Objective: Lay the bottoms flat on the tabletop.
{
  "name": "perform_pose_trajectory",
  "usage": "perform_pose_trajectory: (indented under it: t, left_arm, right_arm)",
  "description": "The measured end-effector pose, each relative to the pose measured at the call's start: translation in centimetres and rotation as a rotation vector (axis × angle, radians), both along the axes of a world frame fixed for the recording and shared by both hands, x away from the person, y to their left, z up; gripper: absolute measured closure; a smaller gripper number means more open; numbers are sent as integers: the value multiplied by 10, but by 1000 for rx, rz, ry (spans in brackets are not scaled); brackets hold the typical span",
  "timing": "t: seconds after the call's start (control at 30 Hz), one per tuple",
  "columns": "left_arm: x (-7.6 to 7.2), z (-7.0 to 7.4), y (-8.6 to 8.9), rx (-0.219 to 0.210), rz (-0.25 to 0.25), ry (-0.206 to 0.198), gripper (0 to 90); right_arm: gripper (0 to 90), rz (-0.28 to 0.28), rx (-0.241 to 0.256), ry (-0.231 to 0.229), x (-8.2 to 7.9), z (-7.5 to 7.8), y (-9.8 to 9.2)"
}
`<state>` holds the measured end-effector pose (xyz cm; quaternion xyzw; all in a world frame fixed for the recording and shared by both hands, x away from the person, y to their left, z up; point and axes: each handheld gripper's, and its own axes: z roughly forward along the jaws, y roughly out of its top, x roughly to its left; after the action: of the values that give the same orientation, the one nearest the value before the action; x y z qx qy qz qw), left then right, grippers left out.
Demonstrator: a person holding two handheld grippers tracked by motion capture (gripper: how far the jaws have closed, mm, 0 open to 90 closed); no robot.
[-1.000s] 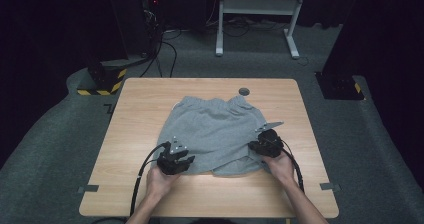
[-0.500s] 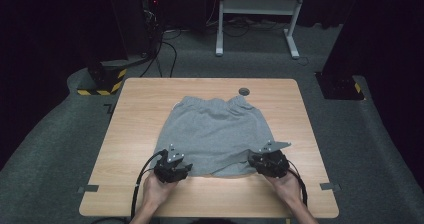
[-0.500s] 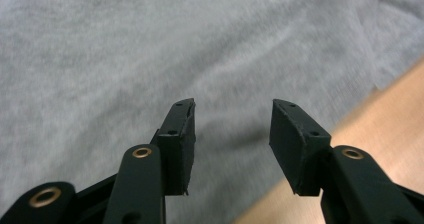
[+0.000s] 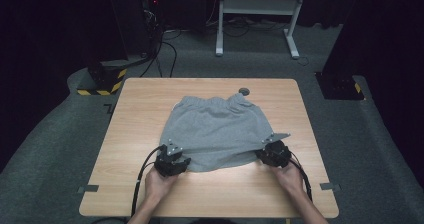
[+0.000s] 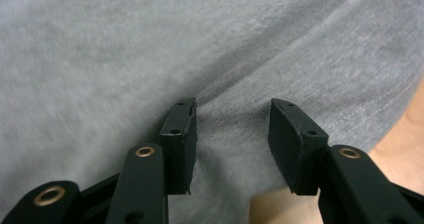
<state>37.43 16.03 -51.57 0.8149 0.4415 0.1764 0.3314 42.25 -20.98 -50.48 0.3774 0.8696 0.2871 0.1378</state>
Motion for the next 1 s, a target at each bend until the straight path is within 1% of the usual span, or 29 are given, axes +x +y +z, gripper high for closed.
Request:
perform_pose_trajectory:
  t: [0.03, 0.1, 0.13, 0.17, 0.23, 0.3, 0.33, 0.4, 0.43, 0.5, 0.57, 0.6, 0.63, 0.67, 0.7, 0.73, 0.8, 0.83, 0.87, 1.0]
  left_arm:
    - [2, 0, -2, 4, -3, 1, 546]
    - [5, 1, -5, 9, -4, 1, 542]
    - [4, 2, -5, 5, -4, 0, 538]
    - [2, 4, -5, 3, -11, -7, 535]
    - [-7, 7, -3, 3, -18, -21, 535]
    - [-16, 9, 1, 13, -25, -35, 535]
    - [-20, 9, 4, 16, -24, -37, 535]
    - [-25, 10, 9, 19, -20, -35, 534]
    - [-26, 10, 12, 19, -15, -31, 533]
    - [-29, 9, 14, 7, -8, -31, 532]
    - [-30, 7, 14, 2, -6, -24, 531]
    - [-29, 6, 13, 3, -7, -23, 531]
    - [-29, 5, 13, 4, -7, -20, 531]
    - [-28, 4, 12, 2, -6, -12, 532]
    - [-27, 3, 12, 1, -9, -7, 538]
    - [-25, 2, 12, 2, -13, -2, 552]
    - [-23, 0, 13, -17, -15, 4, 581]
    - [-22, 1, 13, -19, -16, 9, 602]
    - [-21, 1, 14, -22, -18, 9, 626]
    - [-19, 2, 14, -29, -36, 21, 776]
  right_arm:
    - [732, -10, -2, 7, 6, 1, -1]
    - [713, -17, -4, 24, 11, 2, -3]
    - [701, -17, 5, 39, 10, 3, -4]
    - [698, -9, 9, 39, 7, 5, -5]
    - [695, 0, 30, 20, -4, 11, -9]
    - [696, -4, 49, -26, -19, 19, -18]
    - [697, -14, 55, -37, -23, 21, -22]
    - [699, -44, 51, -58, -28, 24, -32]
    - [697, -59, 49, -63, -28, 24, -37]
    - [673, -94, 41, -53, -24, 20, -43]
    - [626, -119, 42, -46, -20, 17, -44]
    - [608, -123, 43, -40, -17, 15, -42]
    - [594, -122, 33, -29, -14, 12, -39]
    - [599, -124, 17, -22, -11, 9, -36]
    - [637, -122, 11, -19, -10, 7, -34]
    - [691, -115, 6, -11, -8, 5, -33]
    - [792, -107, -10, -2, -7, 1, -32]
    - [839, -98, -4, -1, -7, 3, -34]
    - [852, -99, 3, 4, -8, 4, -35]
    - [857, -62, 3, -21, -20, 15, -43]
